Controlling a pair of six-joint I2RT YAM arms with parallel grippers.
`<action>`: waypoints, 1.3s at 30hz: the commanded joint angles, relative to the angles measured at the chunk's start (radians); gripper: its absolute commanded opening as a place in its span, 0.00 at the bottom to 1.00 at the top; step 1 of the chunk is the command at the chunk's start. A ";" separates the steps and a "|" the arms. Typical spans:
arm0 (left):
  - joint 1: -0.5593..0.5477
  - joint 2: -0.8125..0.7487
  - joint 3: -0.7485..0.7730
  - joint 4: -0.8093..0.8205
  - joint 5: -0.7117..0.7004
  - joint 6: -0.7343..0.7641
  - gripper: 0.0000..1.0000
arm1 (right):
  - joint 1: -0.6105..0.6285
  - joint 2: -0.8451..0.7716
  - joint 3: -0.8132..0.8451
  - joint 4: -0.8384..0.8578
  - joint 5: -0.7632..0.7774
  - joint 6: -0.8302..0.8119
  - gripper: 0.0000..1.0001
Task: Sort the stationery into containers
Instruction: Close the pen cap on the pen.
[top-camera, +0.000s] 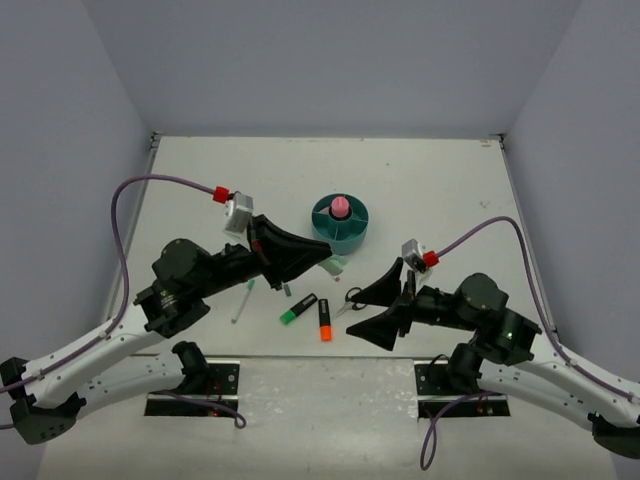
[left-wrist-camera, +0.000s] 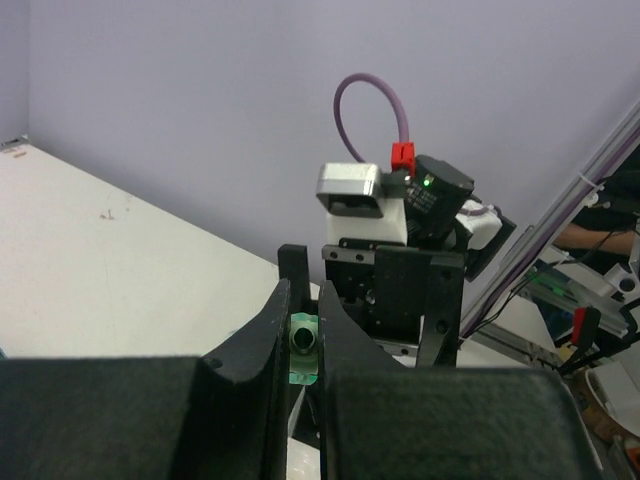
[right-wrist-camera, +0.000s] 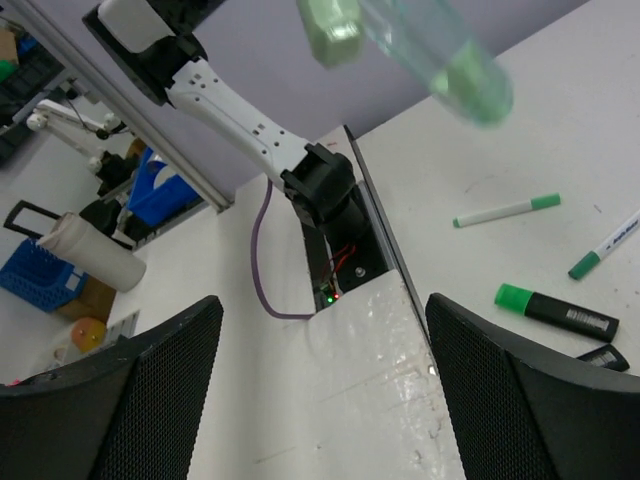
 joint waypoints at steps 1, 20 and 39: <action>0.002 0.063 -0.021 0.085 0.116 0.012 0.00 | 0.002 0.025 0.048 0.024 -0.053 0.055 0.78; 0.001 0.170 -0.082 0.237 0.320 -0.104 0.00 | 0.002 0.112 0.133 -0.026 0.179 0.056 0.54; 0.000 0.239 0.008 0.011 0.181 -0.063 0.89 | 0.001 0.169 0.129 0.023 0.047 -0.007 0.00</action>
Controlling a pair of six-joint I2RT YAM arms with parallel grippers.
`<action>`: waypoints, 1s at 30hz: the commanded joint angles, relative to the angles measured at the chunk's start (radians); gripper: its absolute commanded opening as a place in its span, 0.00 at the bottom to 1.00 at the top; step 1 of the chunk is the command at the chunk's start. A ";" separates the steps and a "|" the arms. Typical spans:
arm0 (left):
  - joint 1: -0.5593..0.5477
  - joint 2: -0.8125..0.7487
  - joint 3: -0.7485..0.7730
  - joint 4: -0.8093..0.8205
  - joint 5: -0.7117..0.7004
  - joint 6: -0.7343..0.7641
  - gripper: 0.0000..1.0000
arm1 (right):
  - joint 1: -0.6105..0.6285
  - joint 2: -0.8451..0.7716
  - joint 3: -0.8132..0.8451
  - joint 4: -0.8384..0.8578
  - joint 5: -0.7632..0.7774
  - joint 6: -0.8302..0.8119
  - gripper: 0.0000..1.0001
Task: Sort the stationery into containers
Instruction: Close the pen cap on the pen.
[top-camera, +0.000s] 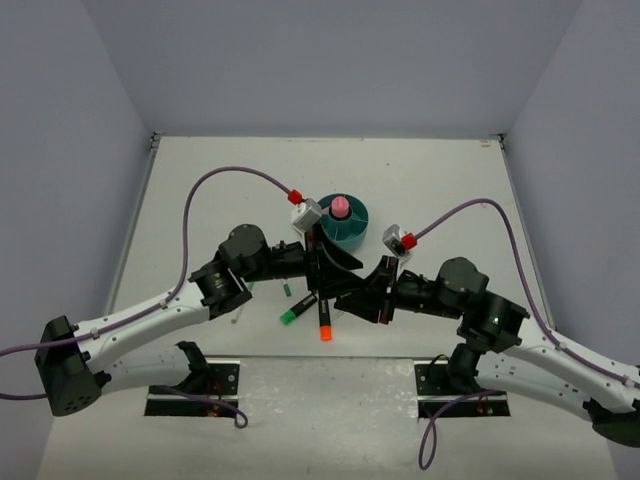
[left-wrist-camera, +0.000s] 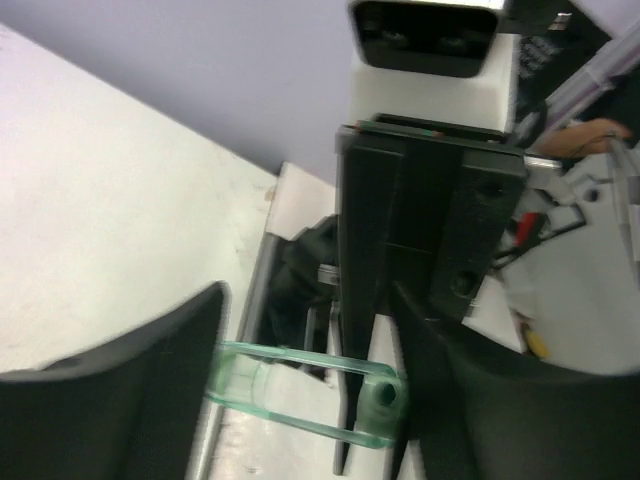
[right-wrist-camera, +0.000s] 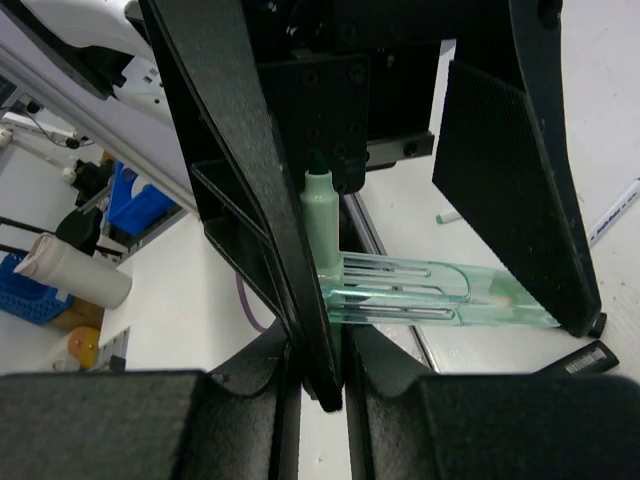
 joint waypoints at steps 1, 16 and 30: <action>-0.009 -0.045 0.049 -0.123 -0.098 0.047 1.00 | -0.004 -0.007 0.005 0.048 -0.020 -0.026 0.00; -0.007 -0.035 -0.111 0.074 0.033 -0.299 1.00 | -0.005 -0.006 0.032 -0.019 0.009 -0.147 0.00; -0.009 -0.016 -0.160 0.338 0.110 -0.489 0.98 | -0.004 0.035 0.059 -0.042 -0.127 -0.234 0.00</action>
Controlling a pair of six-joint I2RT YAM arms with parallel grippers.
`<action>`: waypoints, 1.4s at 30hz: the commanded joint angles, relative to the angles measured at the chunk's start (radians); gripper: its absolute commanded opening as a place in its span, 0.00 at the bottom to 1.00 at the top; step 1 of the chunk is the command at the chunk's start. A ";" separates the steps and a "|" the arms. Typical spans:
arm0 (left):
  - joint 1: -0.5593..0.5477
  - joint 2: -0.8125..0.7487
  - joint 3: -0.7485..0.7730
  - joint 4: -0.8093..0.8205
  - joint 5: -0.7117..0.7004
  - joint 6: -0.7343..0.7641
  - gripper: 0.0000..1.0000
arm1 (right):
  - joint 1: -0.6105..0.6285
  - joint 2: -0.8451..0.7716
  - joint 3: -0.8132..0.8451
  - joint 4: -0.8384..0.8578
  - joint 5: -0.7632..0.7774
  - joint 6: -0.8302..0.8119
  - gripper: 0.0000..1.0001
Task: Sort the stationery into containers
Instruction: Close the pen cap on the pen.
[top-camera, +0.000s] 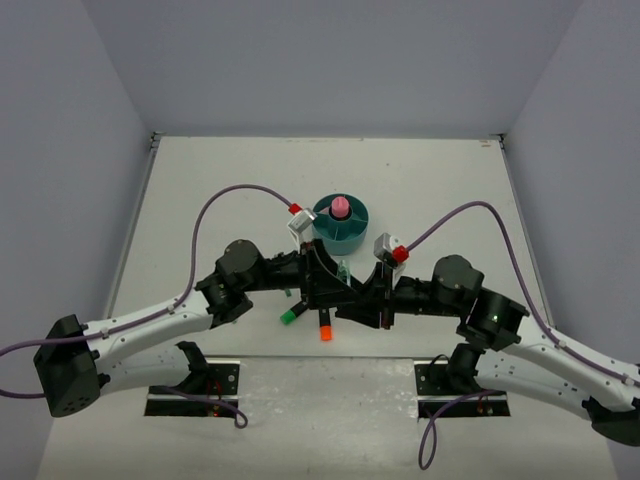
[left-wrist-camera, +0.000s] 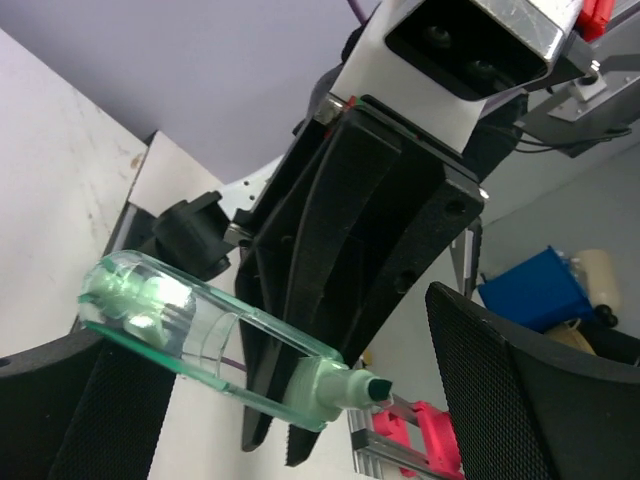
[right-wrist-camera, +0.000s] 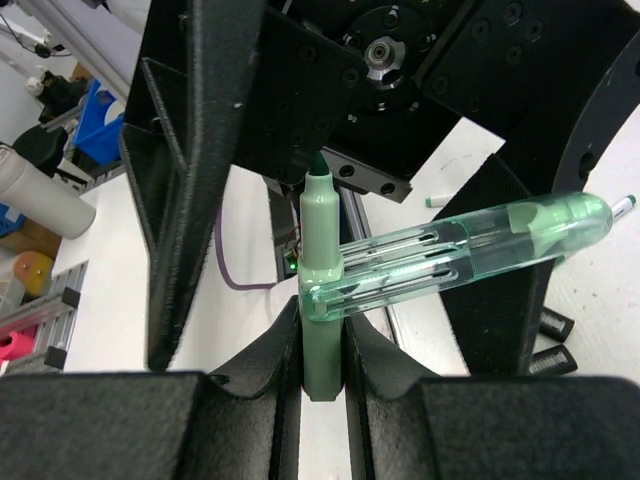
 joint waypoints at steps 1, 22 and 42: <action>-0.007 -0.024 -0.008 0.103 0.048 -0.066 0.96 | -0.002 0.015 0.028 0.018 -0.010 -0.050 0.00; -0.007 -0.122 0.048 -0.109 -0.078 0.094 0.32 | -0.002 -0.071 -0.069 0.076 0.044 0.051 0.00; -0.038 -0.060 -0.050 0.005 -0.049 0.204 0.00 | -0.002 0.027 0.155 0.085 0.237 0.283 0.00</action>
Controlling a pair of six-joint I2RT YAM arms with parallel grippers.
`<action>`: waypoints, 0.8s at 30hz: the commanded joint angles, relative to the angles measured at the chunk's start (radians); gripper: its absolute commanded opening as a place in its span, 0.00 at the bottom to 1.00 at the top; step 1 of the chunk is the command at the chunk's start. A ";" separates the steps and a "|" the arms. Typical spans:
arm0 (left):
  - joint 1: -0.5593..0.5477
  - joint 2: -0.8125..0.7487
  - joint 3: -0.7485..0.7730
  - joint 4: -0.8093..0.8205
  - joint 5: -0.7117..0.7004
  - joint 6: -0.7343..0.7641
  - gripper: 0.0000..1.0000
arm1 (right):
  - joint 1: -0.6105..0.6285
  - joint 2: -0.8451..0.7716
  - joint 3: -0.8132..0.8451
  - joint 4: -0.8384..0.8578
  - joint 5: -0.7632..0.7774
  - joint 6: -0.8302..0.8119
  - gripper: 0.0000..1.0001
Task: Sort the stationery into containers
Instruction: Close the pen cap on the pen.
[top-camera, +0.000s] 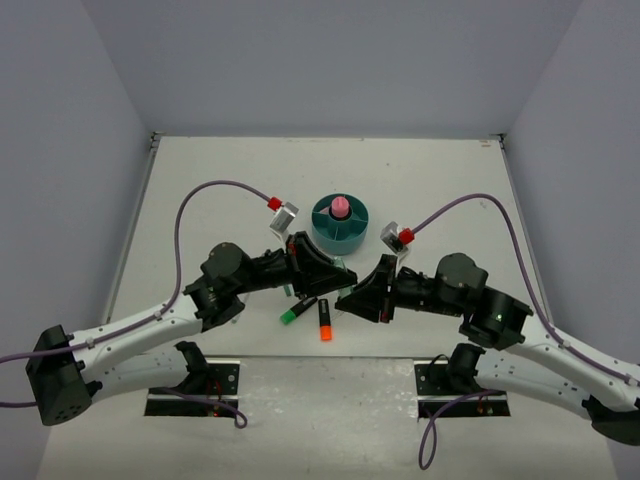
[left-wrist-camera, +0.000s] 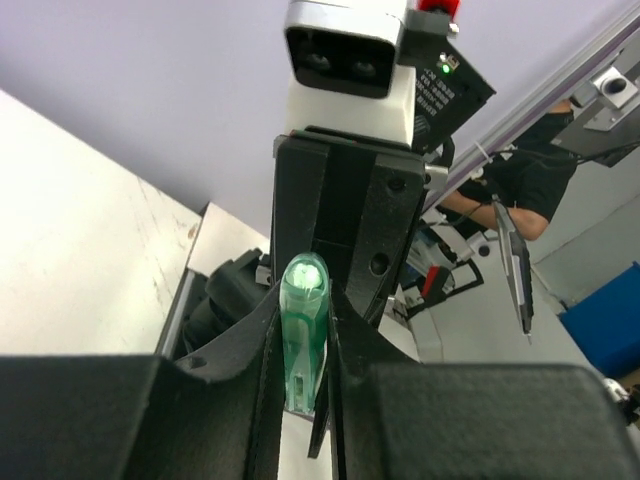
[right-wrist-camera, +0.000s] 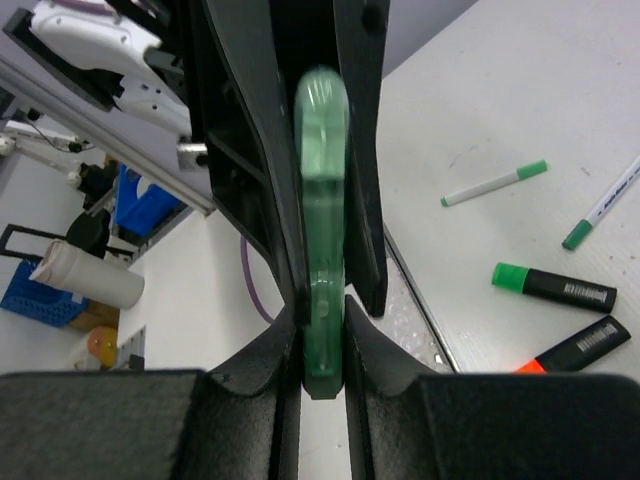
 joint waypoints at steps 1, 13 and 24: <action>-0.041 0.023 -0.044 -0.009 0.046 0.050 0.00 | -0.005 0.024 0.125 0.105 0.146 0.059 0.00; -0.072 -0.020 0.009 -0.227 -0.109 0.156 0.28 | -0.006 0.076 0.100 0.192 0.070 -0.007 0.00; -0.070 -0.159 0.116 -0.345 -0.335 0.282 0.90 | -0.006 -0.012 -0.046 0.243 -0.061 -0.040 0.00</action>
